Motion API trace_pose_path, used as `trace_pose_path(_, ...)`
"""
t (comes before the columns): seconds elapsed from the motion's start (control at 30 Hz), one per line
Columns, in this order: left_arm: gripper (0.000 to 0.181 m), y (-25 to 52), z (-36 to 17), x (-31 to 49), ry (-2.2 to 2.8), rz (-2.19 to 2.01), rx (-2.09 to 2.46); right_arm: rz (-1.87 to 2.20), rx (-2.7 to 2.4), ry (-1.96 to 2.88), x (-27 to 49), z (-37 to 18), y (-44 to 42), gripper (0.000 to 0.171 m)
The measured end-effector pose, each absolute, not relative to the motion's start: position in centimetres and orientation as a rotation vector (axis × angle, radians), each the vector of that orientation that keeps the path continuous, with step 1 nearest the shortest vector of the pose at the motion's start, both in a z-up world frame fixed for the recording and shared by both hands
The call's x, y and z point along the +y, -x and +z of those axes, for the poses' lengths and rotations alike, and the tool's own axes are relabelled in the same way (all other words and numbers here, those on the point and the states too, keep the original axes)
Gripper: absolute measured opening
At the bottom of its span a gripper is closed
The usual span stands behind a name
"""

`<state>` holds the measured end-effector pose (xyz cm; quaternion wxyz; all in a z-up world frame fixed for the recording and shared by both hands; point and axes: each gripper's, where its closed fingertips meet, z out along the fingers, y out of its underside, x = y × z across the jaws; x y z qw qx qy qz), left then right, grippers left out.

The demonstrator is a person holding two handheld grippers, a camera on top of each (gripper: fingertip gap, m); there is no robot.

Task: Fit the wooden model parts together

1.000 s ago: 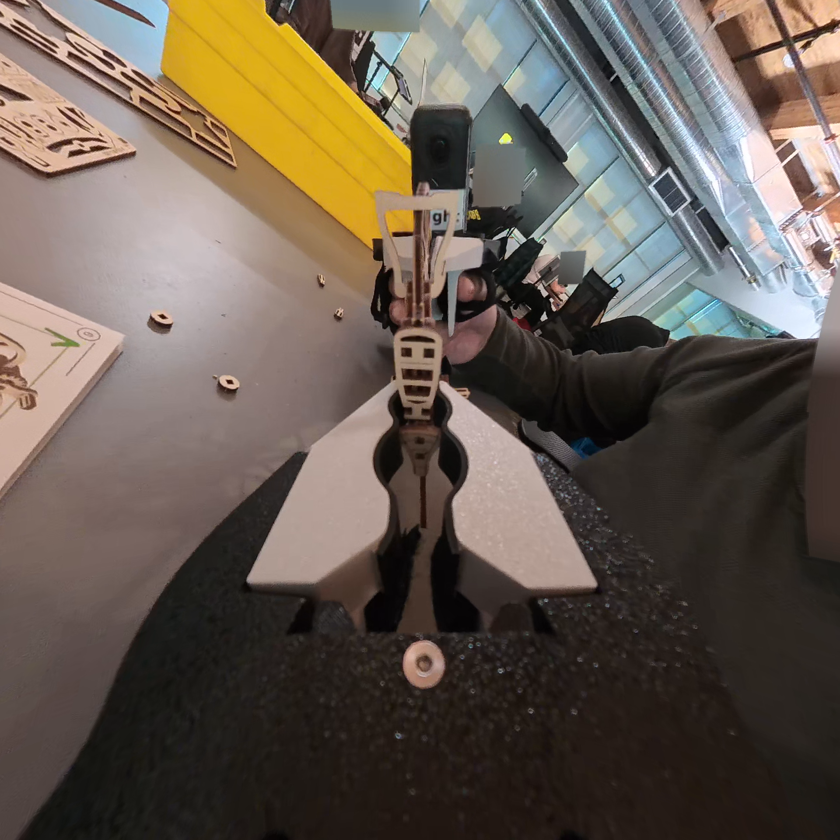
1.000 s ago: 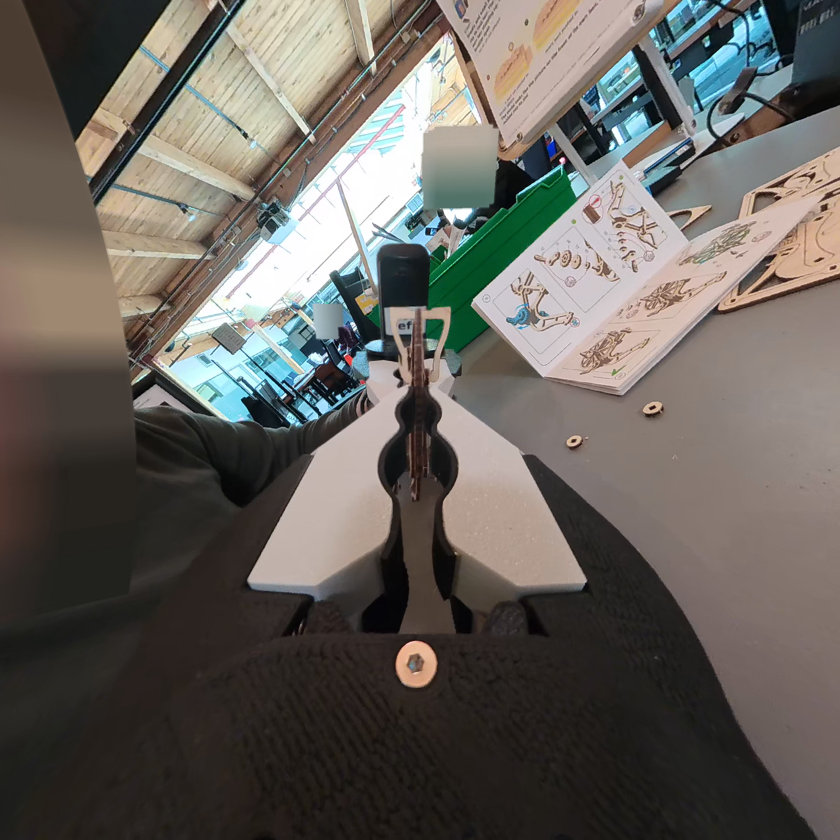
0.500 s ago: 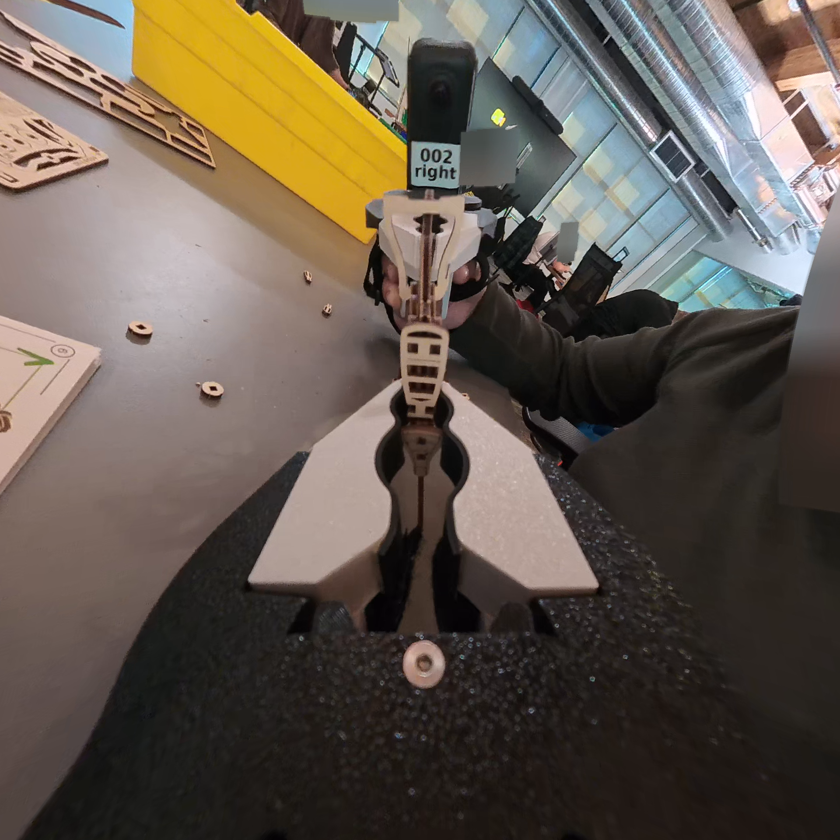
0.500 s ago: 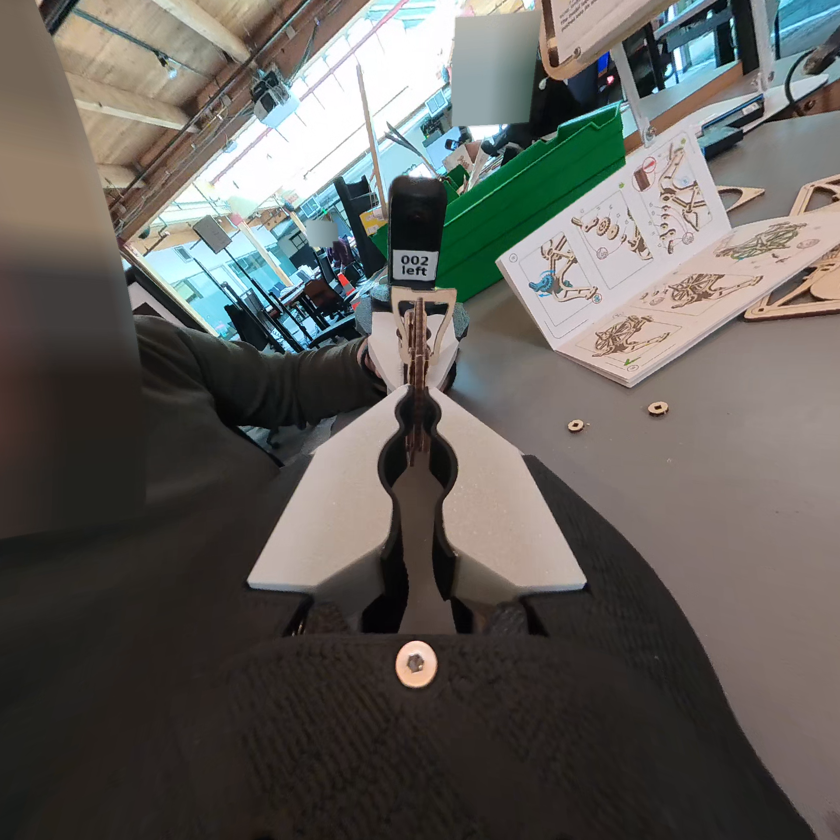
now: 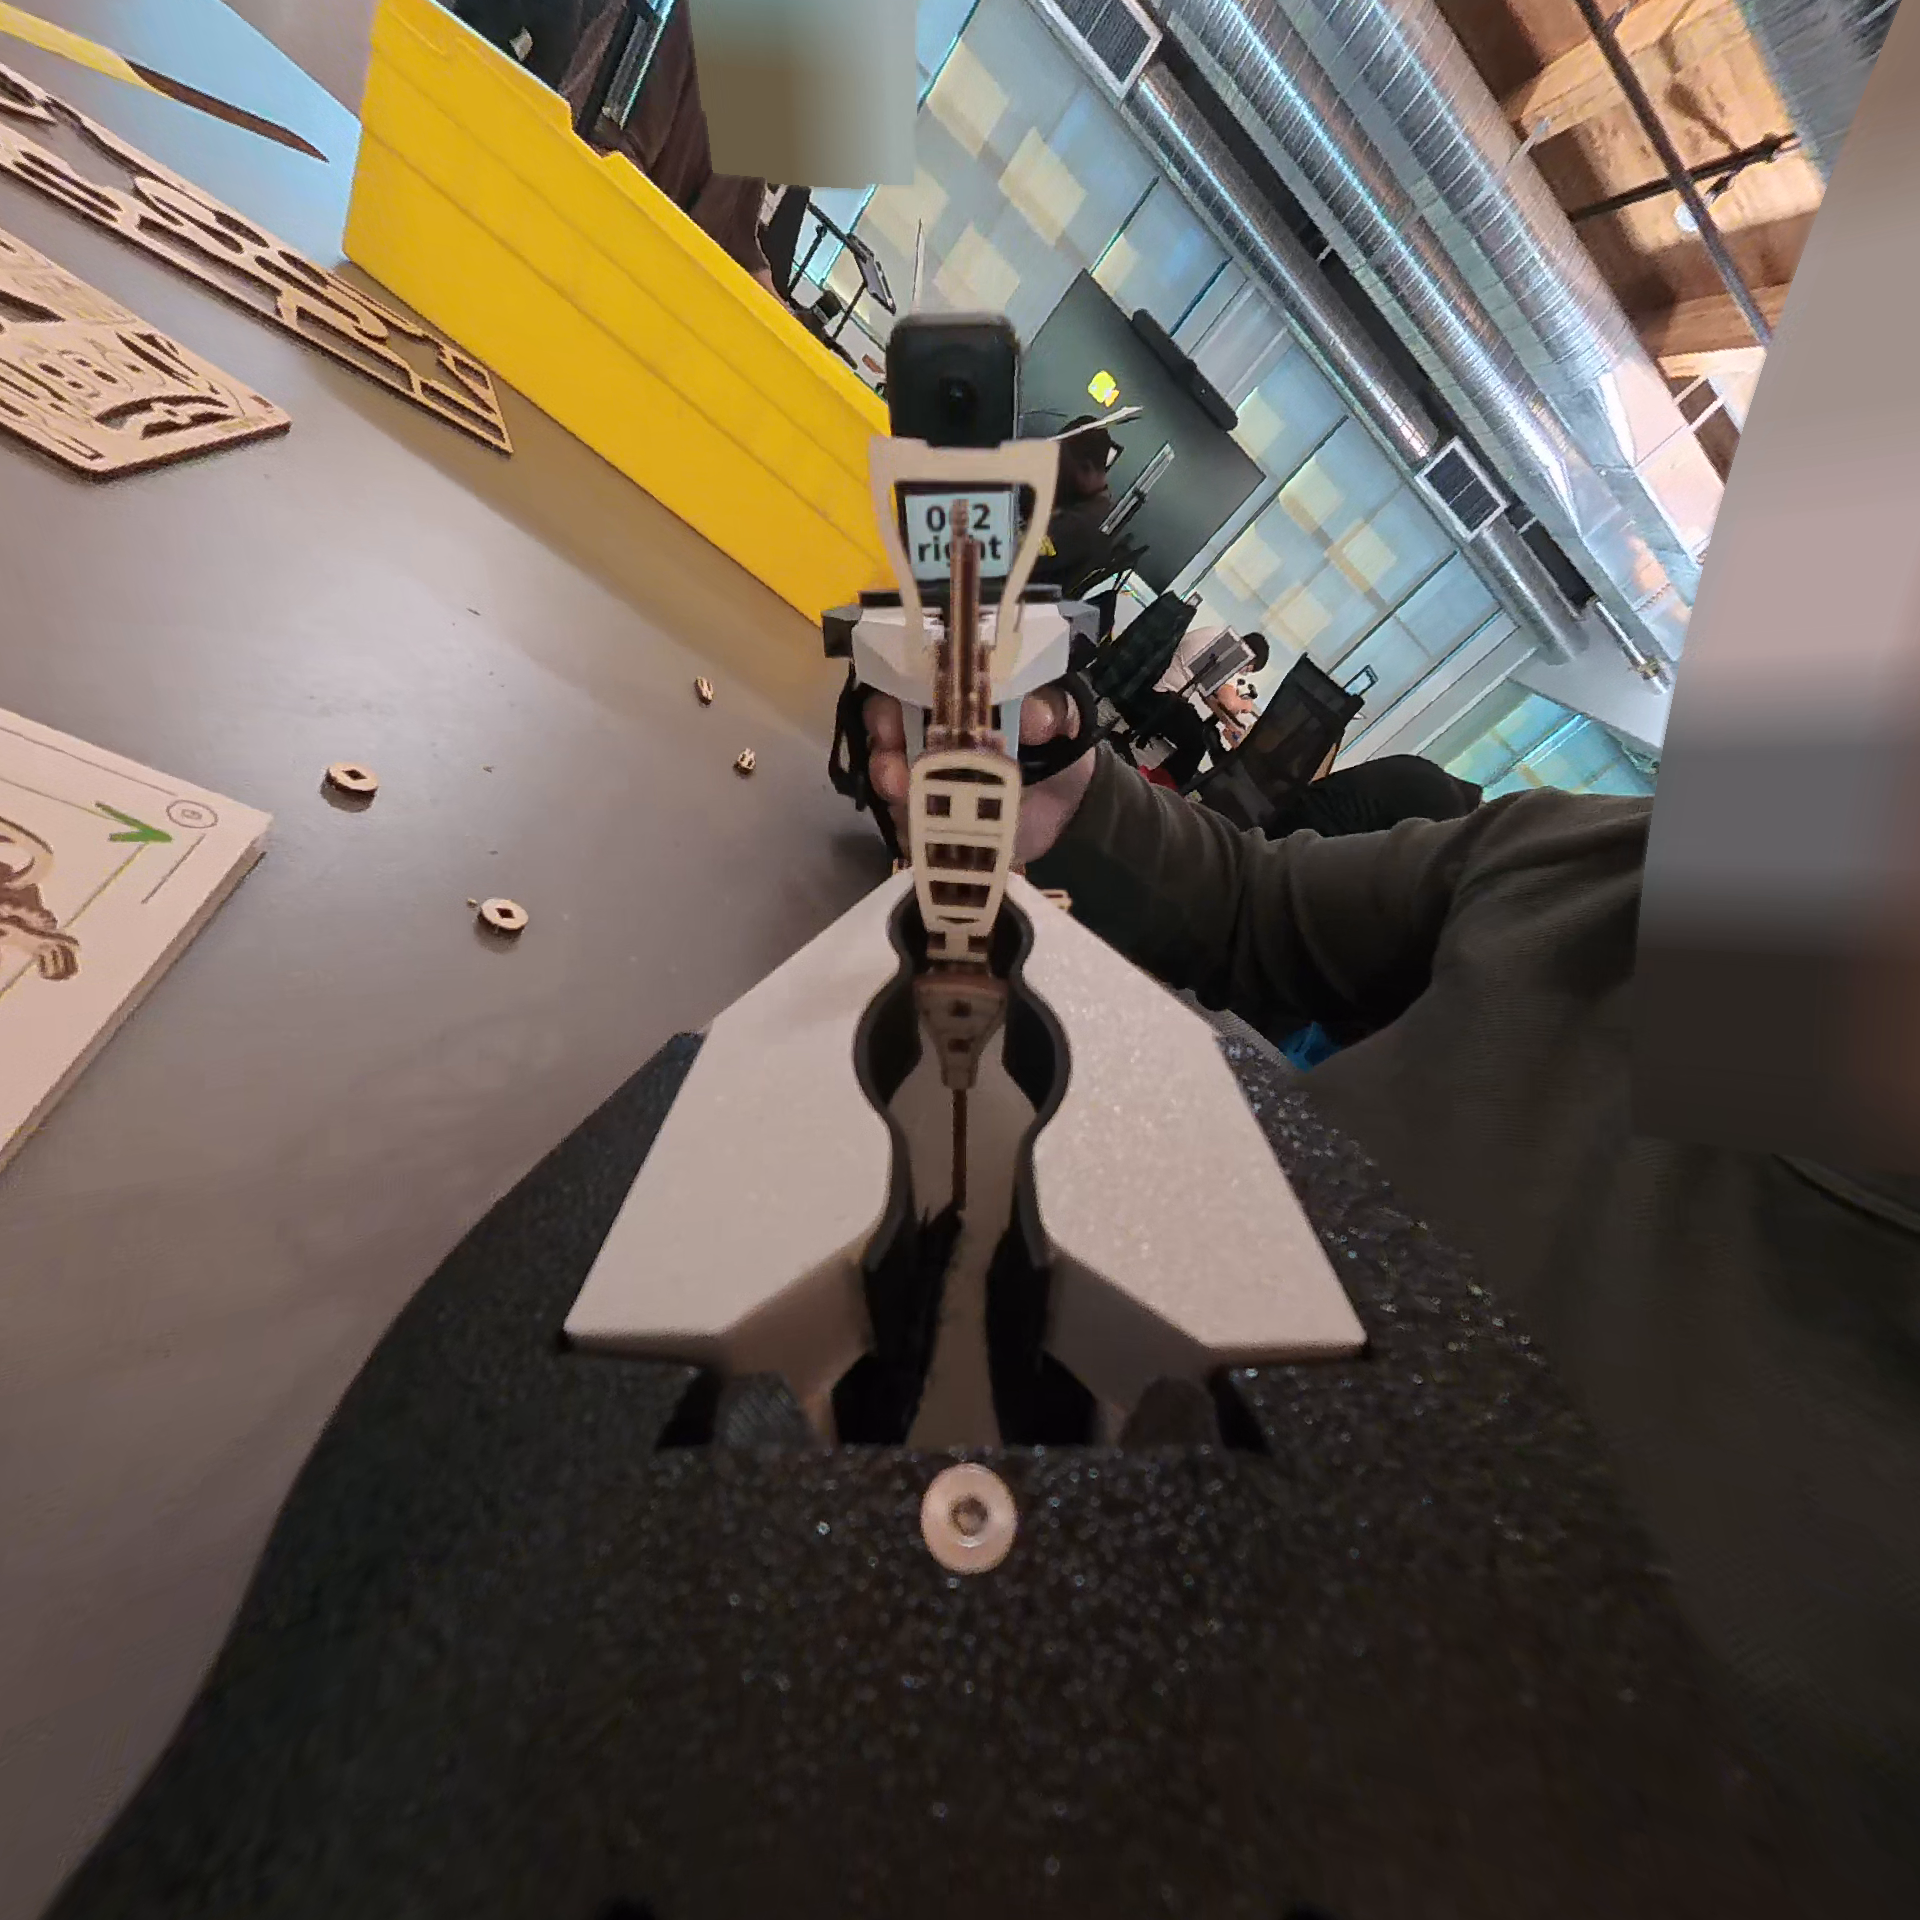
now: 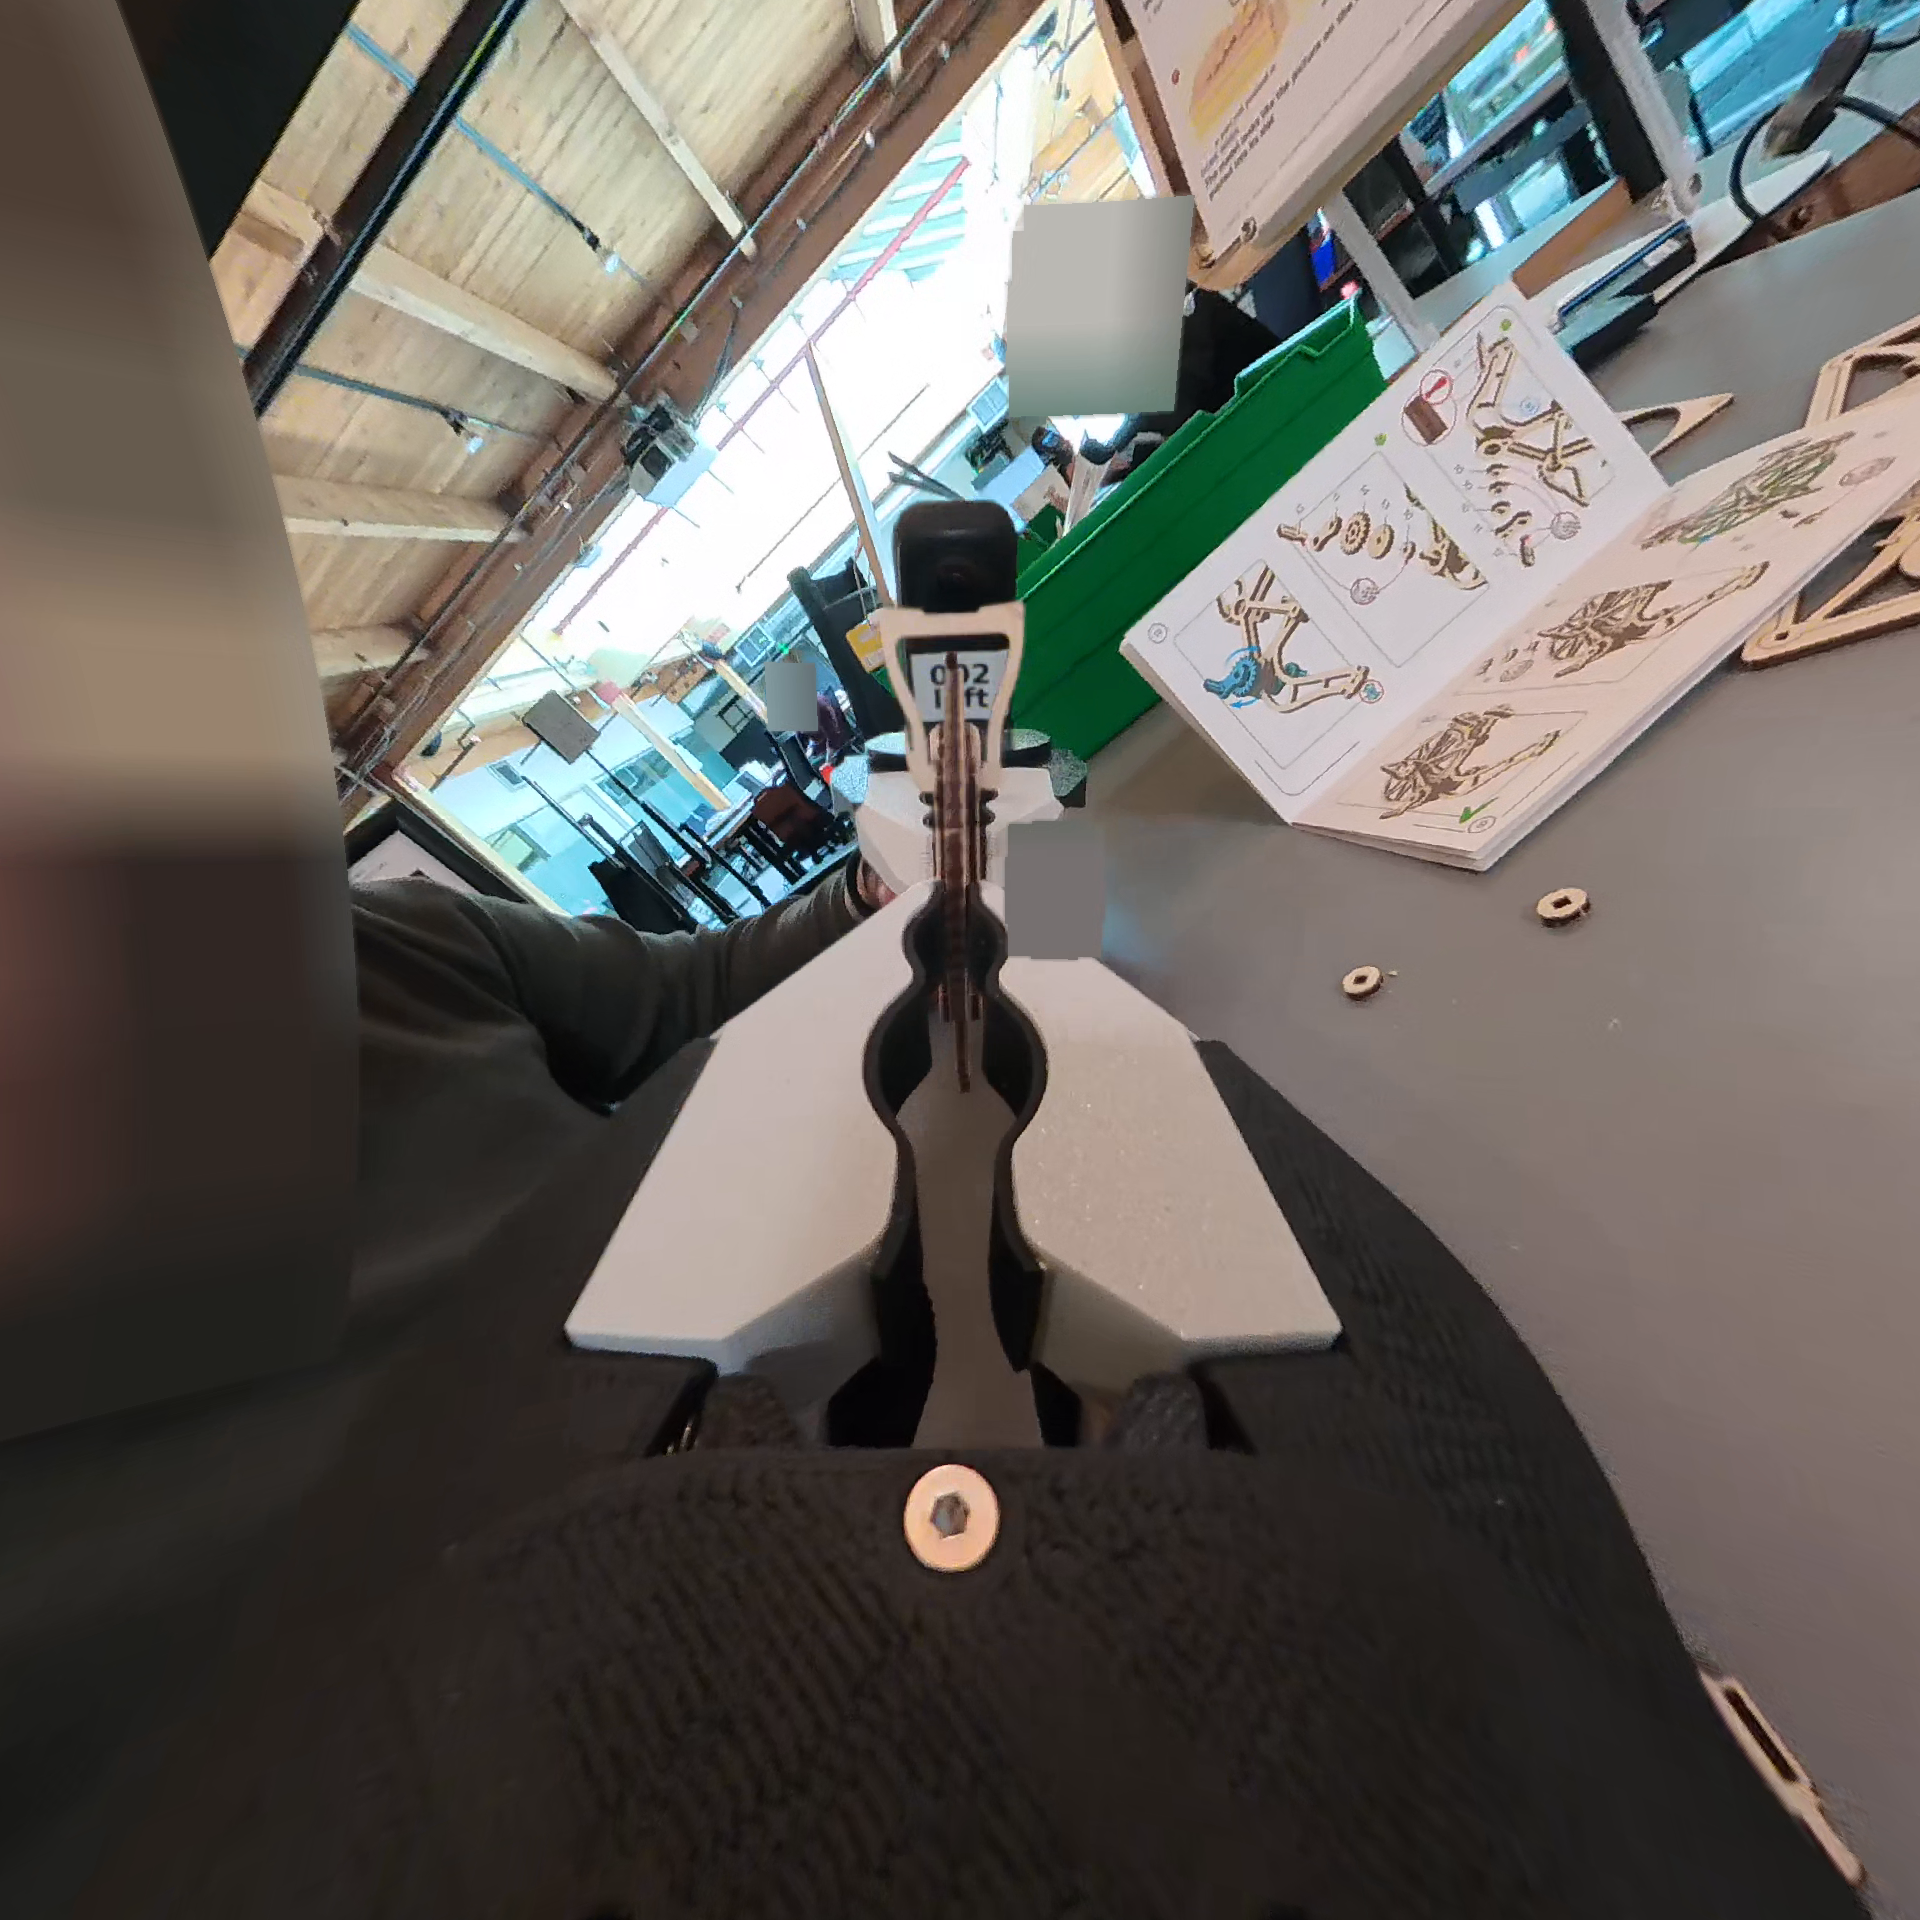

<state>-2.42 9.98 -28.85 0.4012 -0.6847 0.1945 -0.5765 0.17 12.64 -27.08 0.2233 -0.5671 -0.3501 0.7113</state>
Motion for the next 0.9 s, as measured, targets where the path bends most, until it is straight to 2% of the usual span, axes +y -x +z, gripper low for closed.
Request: trace_pose_path(0.9, 0.008, 1.98, -29.57, 9.71, 1.779, -1.448, 0.527, 1.962, -0.923, 1.568, 13.04, -26.77, -0.29, 0.000)
